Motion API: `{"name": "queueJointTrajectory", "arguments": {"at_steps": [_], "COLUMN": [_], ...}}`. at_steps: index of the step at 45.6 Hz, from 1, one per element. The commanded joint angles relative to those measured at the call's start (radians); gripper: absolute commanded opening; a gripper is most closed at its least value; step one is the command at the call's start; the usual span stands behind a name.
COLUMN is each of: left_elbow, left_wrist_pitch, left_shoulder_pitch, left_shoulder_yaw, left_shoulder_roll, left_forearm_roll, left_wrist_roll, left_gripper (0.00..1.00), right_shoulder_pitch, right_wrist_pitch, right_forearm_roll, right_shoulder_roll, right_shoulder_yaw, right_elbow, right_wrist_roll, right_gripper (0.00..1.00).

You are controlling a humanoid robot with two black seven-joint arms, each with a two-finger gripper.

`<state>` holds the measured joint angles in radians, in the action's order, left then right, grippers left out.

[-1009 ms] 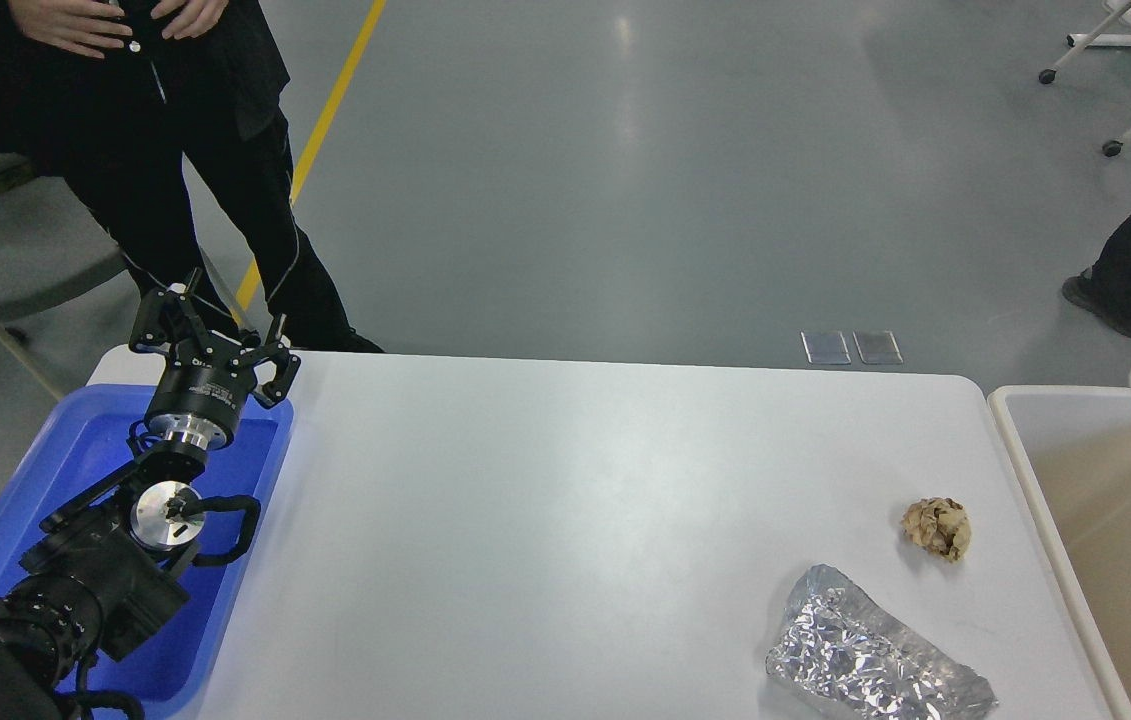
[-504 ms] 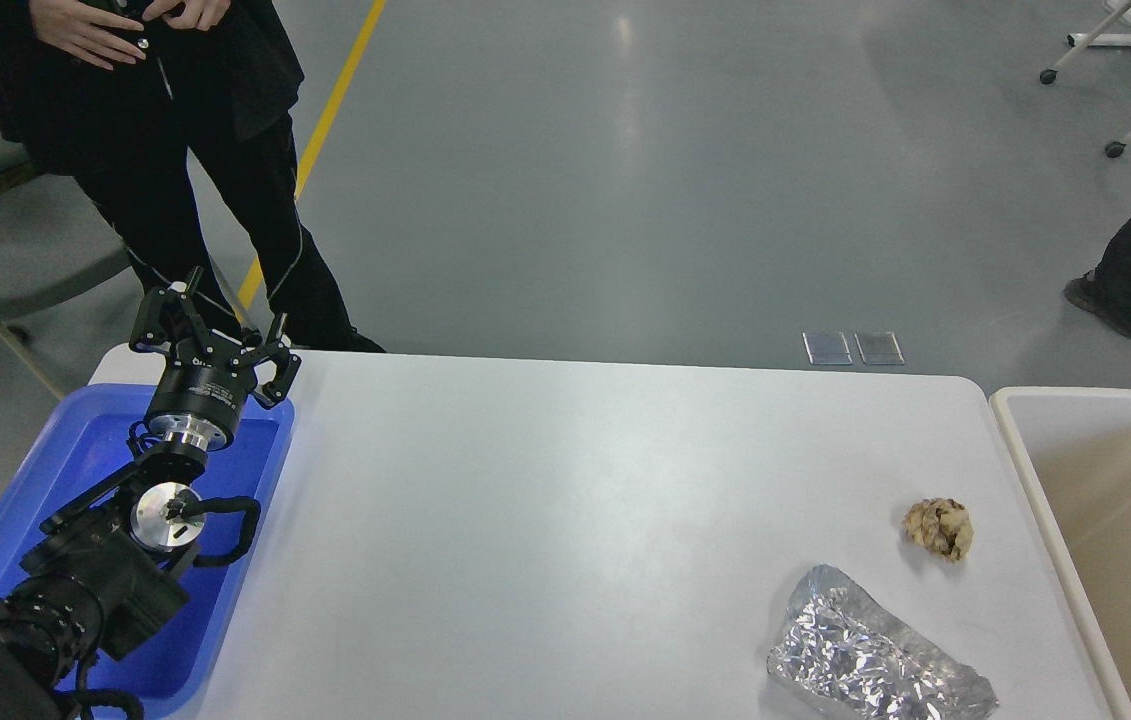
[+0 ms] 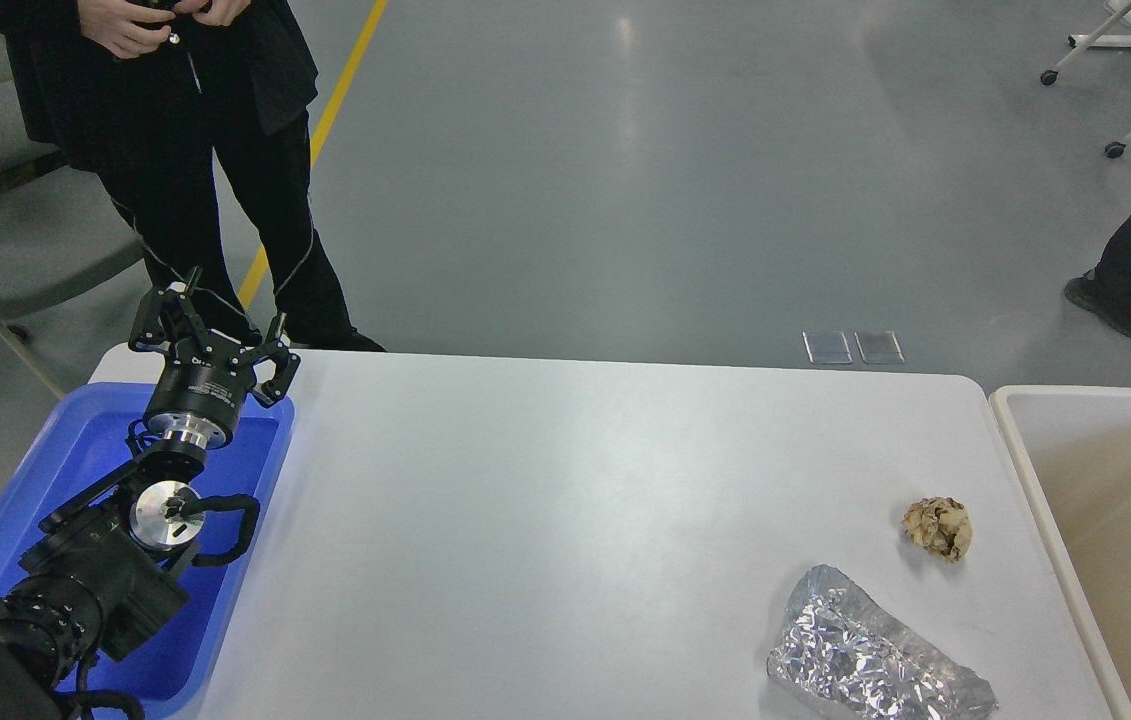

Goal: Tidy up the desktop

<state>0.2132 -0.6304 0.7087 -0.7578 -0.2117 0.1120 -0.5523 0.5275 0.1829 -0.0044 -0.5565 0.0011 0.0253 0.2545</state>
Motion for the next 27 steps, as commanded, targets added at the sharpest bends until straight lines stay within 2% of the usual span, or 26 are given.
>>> {"name": "queueJointTrajectory", "arguments": {"at_steps": [1, 13, 18, 19, 20, 27], "left_elbow": [0.000, 0.000, 0.000, 0.000, 0.000, 0.000], "left_wrist_pitch": [0.000, 0.000, 0.000, 0.000, 0.000, 0.000], "left_shoulder_pitch": [0.000, 0.000, 0.000, 0.000, 0.000, 0.000], "left_shoulder_yaw": [0.000, 0.000, 0.000, 0.000, 0.000, 0.000], "left_shoulder_roll": [0.000, 0.000, 0.000, 0.000, 0.000, 0.000], "left_forearm_roll": [0.000, 0.000, 0.000, 0.000, 0.000, 0.000], "left_wrist_roll": [0.000, 0.000, 0.000, 0.000, 0.000, 0.000], "left_gripper": [1.00, 1.00, 1.00, 1.00, 1.00, 1.00], "right_shoulder_pitch": [-0.018, -0.017, -0.017, -0.017, -0.017, -0.011], "right_wrist_pitch": [-0.052, -0.062, -0.075, -0.110, -0.126, -0.141], "right_forearm_roll": [0.012, 0.012, 0.012, 0.012, 0.012, 0.012], "right_shoulder_roll": [0.053, 0.058, 0.058, 0.058, 0.059, 0.059], "right_shoulder_yaw": [0.053, 0.053, 0.054, 0.054, 0.054, 0.053], "right_elbow": [0.031, 0.033, 0.036, 0.036, 0.035, 0.033], "right_wrist_roll": [-0.021, -0.021, -0.020, -0.020, -0.020, -0.020], "right_gripper": [0.00, 0.00, 0.66, 0.95, 0.99, 1.00]}}
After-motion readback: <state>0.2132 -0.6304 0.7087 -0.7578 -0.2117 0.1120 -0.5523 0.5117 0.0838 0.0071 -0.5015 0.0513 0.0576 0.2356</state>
